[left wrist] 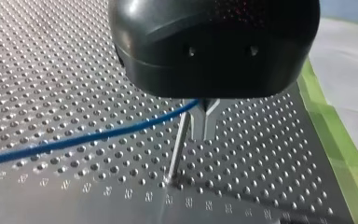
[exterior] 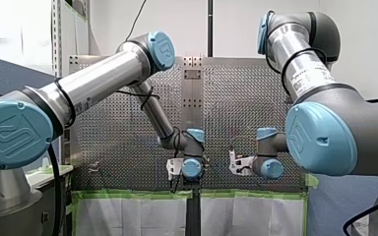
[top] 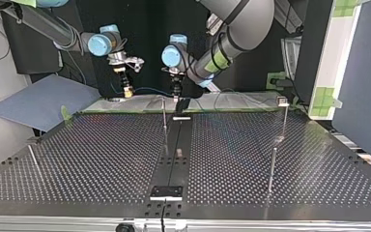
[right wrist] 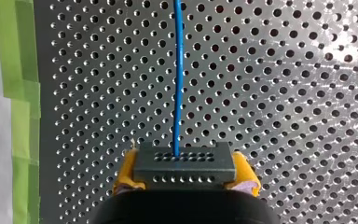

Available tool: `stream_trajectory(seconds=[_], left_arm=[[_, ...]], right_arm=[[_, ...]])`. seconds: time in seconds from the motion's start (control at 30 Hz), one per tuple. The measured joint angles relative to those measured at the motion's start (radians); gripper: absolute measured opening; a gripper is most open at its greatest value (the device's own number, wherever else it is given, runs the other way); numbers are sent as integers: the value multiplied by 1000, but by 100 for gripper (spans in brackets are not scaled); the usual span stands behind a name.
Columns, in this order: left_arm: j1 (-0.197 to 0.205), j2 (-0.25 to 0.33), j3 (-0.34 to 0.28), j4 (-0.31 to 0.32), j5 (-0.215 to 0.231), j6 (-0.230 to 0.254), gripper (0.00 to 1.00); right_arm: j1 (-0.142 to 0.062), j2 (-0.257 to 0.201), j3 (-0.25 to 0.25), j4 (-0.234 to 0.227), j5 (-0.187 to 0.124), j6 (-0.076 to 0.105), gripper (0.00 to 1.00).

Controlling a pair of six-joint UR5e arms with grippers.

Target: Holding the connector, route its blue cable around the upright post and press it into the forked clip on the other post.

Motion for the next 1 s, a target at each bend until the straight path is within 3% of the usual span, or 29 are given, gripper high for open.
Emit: stream_trajectory(seconds=[0.27, 0.57, 1.0], left_arm=[[-4, -2, 31, -30, 16, -39, 0], [-4, -26, 48, -47, 17, -83, 0], [3, -36, 50, -34, 23, -118, 0]], right_arm=[[1, 5, -16, 7, -5, 6, 0], [3, 47, -41, 54, 4, -32, 0], [-13, 52, -60, 62, 1, -8, 0]])
